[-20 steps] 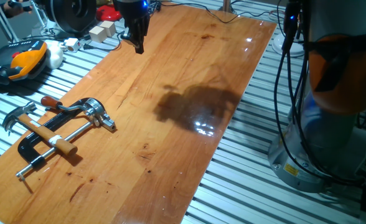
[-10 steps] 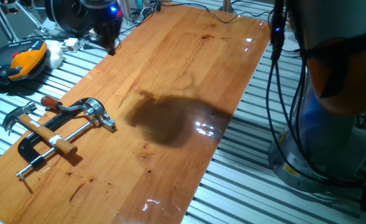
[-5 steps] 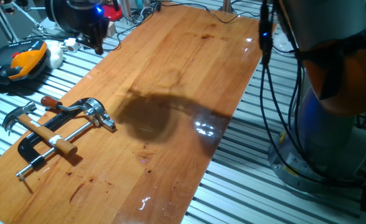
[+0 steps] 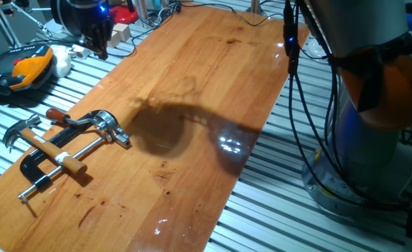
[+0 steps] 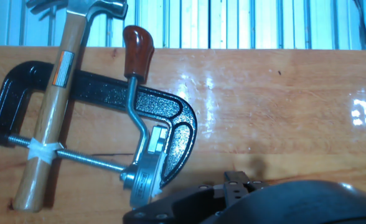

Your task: Pull up the lever

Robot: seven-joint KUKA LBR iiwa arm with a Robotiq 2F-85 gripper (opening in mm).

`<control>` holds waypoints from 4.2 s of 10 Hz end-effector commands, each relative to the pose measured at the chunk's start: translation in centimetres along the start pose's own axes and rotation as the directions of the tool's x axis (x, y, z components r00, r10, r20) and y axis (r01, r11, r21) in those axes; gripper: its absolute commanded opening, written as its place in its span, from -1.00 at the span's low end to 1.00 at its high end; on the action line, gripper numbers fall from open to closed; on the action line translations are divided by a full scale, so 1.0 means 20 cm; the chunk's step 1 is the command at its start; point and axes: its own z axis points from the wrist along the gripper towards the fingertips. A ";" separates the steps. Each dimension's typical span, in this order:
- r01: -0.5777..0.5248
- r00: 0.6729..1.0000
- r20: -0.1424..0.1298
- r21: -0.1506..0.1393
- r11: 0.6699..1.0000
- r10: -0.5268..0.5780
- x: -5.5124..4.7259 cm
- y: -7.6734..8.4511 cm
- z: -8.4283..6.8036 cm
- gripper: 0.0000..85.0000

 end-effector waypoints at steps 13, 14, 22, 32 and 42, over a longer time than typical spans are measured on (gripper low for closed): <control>0.065 0.996 0.059 -0.010 0.998 -0.065 0.00 0.00 0.00 -1.00; 0.055 0.997 0.062 -0.008 0.998 -0.054 0.00 0.00 0.00 -1.00; -0.021 0.997 0.075 -0.010 1.000 0.022 -0.11 0.19 0.05 -1.00; 0.004 0.997 0.075 -0.010 1.000 -0.004 -0.18 0.30 0.25 -1.00; 0.154 0.984 0.092 -0.023 0.988 -0.151 -0.18 0.30 0.25 -1.00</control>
